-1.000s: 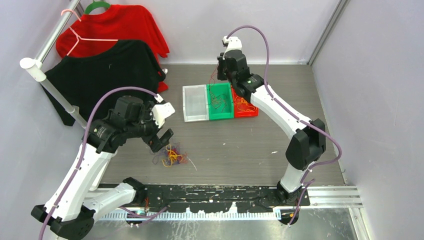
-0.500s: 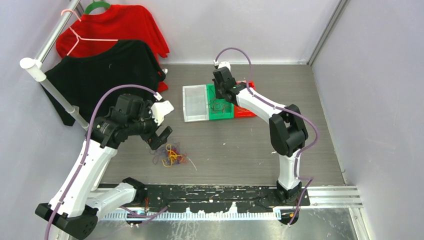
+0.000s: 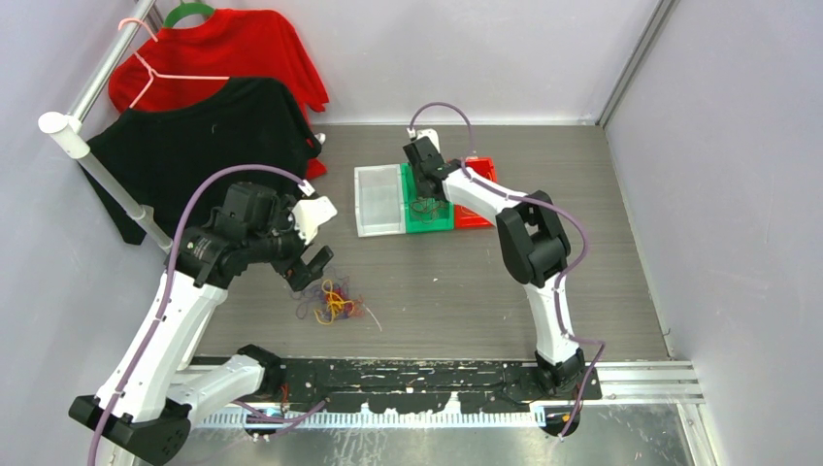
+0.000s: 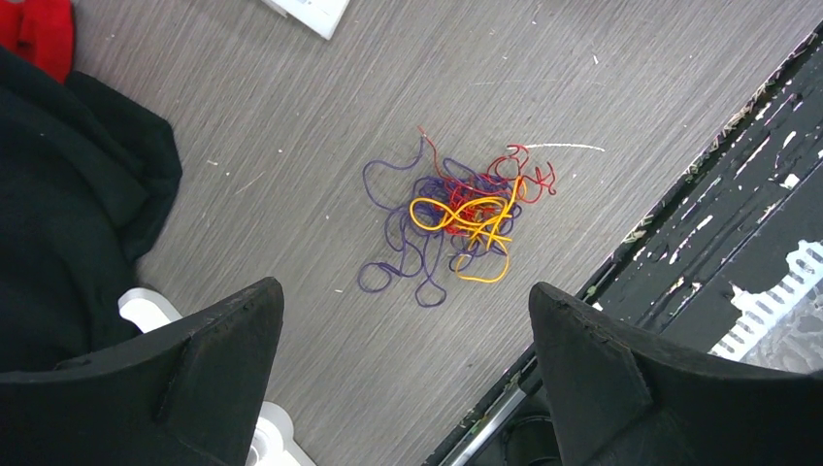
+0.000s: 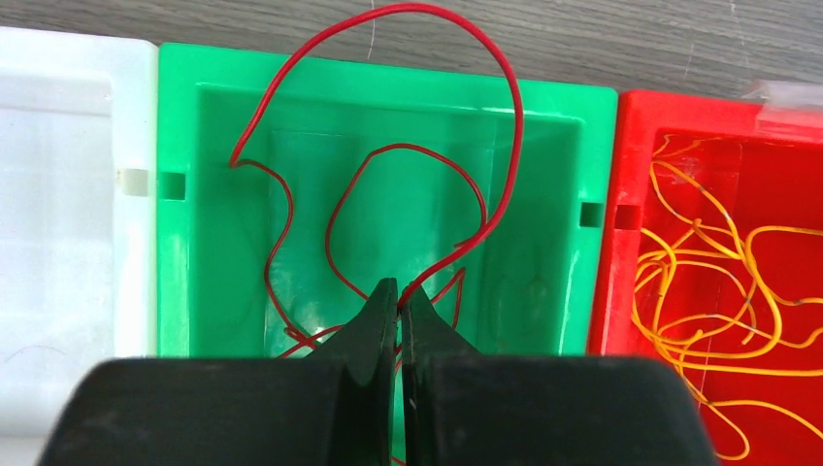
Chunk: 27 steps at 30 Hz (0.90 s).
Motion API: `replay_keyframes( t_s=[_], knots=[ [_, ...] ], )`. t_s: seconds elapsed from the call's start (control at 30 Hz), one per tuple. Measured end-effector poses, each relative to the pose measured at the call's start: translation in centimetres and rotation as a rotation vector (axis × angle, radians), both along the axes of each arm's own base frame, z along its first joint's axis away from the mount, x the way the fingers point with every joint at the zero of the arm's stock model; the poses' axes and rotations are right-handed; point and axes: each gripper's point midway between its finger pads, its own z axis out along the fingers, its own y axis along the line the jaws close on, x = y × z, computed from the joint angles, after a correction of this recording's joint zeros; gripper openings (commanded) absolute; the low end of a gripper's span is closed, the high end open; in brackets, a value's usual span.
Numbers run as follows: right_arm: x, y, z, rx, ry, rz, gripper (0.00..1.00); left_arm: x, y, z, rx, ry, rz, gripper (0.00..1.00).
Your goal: Untangle the cables
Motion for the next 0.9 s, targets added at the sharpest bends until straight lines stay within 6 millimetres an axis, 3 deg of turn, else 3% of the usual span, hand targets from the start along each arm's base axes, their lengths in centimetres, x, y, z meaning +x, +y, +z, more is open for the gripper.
replay_keyframes(
  t_s=[0.03,0.07,0.13,0.23,0.33,0.53,0.77,0.9],
  knots=[
    [0.1,0.0,-0.2,-0.007,0.003,0.0,0.03,0.0,0.0,0.0,0.001,0.0,0.0,0.96],
    [0.1,0.0,-0.5,-0.013,0.008,0.0,0.11,0.0,0.0,0.0,0.002,0.001,-0.002,0.96],
    [0.2,-0.1,-0.5,-0.022,0.013,0.0,0.38,0.0,0.1,0.0,0.004,-0.001,-0.005,0.96],
    [0.5,-0.2,0.2,-0.022,0.012,-0.004,0.53,0.0,0.1,0.0,0.007,-0.004,-0.012,0.96],
    [0.9,0.1,1.7,-0.006,0.009,0.001,0.53,-0.1,0.0,-0.1,0.005,-0.001,-0.018,0.96],
    [2.0,0.4,5.3,0.036,-0.034,0.001,0.39,-0.2,0.0,-0.1,-0.005,0.005,-0.019,0.96],
    [1.6,-0.5,7.7,0.054,-0.048,-0.015,0.42,0.0,0.3,-0.3,-0.011,0.02,-0.002,0.95],
    [1.9,-0.8,7.9,0.068,-0.051,-0.033,0.43,-0.1,0.4,-0.4,-0.013,0.029,-0.003,0.95]
  ],
)
